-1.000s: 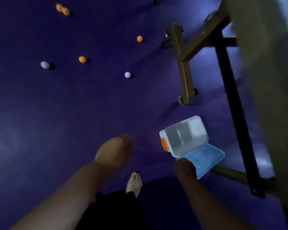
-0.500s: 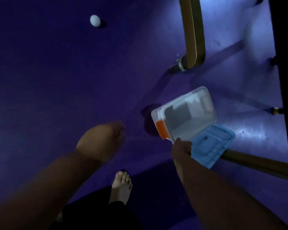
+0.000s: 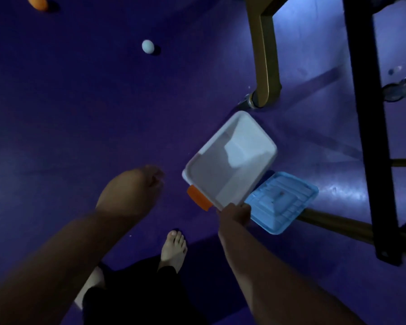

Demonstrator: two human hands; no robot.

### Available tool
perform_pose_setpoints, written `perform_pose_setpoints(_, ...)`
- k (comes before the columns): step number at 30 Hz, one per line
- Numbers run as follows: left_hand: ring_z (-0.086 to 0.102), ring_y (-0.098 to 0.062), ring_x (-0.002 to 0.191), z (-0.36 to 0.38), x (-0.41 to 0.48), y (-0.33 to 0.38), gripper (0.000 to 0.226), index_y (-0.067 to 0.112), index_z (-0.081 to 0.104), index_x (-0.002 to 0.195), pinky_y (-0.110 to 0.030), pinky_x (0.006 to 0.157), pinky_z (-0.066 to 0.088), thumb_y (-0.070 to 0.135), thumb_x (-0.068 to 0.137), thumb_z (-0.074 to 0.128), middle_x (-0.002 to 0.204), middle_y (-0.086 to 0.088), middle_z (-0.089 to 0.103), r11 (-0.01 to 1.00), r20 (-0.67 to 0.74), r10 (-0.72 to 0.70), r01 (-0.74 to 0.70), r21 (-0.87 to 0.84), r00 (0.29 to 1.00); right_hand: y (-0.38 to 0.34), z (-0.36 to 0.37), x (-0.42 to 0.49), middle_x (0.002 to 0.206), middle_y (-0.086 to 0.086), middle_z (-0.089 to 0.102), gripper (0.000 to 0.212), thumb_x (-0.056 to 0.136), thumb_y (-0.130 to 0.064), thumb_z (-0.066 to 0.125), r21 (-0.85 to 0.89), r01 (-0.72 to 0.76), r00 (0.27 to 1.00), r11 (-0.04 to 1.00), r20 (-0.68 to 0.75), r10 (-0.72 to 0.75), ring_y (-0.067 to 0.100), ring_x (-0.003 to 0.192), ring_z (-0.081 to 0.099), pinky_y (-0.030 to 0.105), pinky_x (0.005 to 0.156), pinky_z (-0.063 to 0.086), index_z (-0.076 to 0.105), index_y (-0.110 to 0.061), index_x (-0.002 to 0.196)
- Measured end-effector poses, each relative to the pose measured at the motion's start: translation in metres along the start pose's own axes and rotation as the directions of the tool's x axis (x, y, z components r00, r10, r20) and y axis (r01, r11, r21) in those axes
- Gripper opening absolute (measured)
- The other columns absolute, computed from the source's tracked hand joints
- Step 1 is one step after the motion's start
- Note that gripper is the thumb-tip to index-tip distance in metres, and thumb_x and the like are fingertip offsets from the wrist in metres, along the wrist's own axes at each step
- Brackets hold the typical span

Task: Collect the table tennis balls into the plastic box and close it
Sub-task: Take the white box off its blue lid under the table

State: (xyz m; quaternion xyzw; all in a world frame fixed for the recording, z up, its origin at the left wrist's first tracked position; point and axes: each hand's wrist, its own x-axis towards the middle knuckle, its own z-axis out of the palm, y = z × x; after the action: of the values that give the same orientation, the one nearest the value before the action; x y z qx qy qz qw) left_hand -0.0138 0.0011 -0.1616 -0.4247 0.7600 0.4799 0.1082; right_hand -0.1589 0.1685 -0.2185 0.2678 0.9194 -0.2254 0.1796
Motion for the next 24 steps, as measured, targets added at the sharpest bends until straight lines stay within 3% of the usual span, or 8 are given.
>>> perform_pose_setpoints(2,0.062,-0.028,0.103,-0.013,-0.015,0.003,0.028,0.020,0.062,0.119,-0.032,0.080,0.046,0.022,0.092,0.055,0.114,-0.008,0.068,0.999,-0.015,-0.047,0.047,0.010,0.999,-0.003,-0.007,-0.028,0.119,0.027,0.059,0.027,0.087,0.000,0.048,-0.040,0.067,0.996,0.997,0.055,-0.065,0.038,0.107,0.058,0.039,0.088,0.043,0.054,0.008,0.112)
perform_pose_setpoints(7,0.058,-0.034,0.108,-0.057,-0.046,0.018,0.036,0.012,0.057,0.123,-0.038,0.083,0.046,0.020,0.087,0.059,0.120,-0.015,0.061,0.990,-0.115,-0.136,0.140,0.027,0.984,-0.030,-0.033,-0.094,0.121,0.020,0.061,0.032,0.089,-0.004,0.049,-0.077,0.244,0.944,0.967,0.246,-0.219,0.035,0.108,0.058,0.032,0.082,0.042,0.056,-0.001,0.120)
perform_pose_setpoints(13,0.054,-0.041,0.108,-0.140,-0.074,0.035,0.036,0.005,0.054,0.118,-0.042,0.085,0.045,0.016,0.085,0.059,0.117,-0.022,0.060,0.959,-0.241,-0.276,0.284,0.000,0.931,-0.089,-0.056,-0.166,0.091,0.010,0.059,0.013,0.088,-0.001,0.049,0.052,0.430,0.796,0.901,0.450,-0.406,0.025,0.085,0.057,0.034,0.073,0.044,0.055,-0.008,0.097)
perform_pose_setpoints(19,0.057,-0.041,0.103,-0.212,-0.078,0.037,0.024,0.002,0.047,0.107,-0.037,0.073,0.039,0.020,0.091,0.052,0.112,-0.022,0.059,0.895,-0.328,-0.446,0.424,-0.140,0.833,-0.163,-0.049,-0.222,0.109,0.016,0.064,0.025,0.092,-0.001,0.046,0.072,0.626,0.602,0.776,0.587,-0.540,0.024,0.093,0.060,0.027,0.074,0.044,0.055,-0.002,0.116)
perform_pose_setpoints(21,0.058,-0.041,0.099,-0.237,-0.072,0.030,0.021,0.003,0.048,0.101,-0.035,0.069,0.036,0.020,0.090,0.051,0.105,-0.022,0.061,0.854,-0.352,-0.520,0.479,-0.203,0.778,-0.188,-0.036,-0.239,0.113,0.017,0.063,0.028,0.092,-0.001,0.046,0.075,0.660,0.556,0.748,0.621,-0.553,0.025,0.096,0.060,0.031,0.079,0.048,0.053,-0.001,0.119)
perform_pose_setpoints(24,0.054,-0.035,0.083,-0.275,-0.053,0.016,0.016,0.004,0.049,0.096,-0.031,0.066,0.034,0.020,0.091,0.049,0.088,-0.014,0.058,0.826,-0.365,-0.563,0.502,-0.255,0.742,-0.226,-0.010,-0.262,0.105,0.017,0.063,0.023,0.091,-0.001,0.047,0.063,0.704,0.504,0.707,0.656,-0.561,0.025,0.088,0.058,0.032,0.073,0.046,0.054,-0.001,0.113)
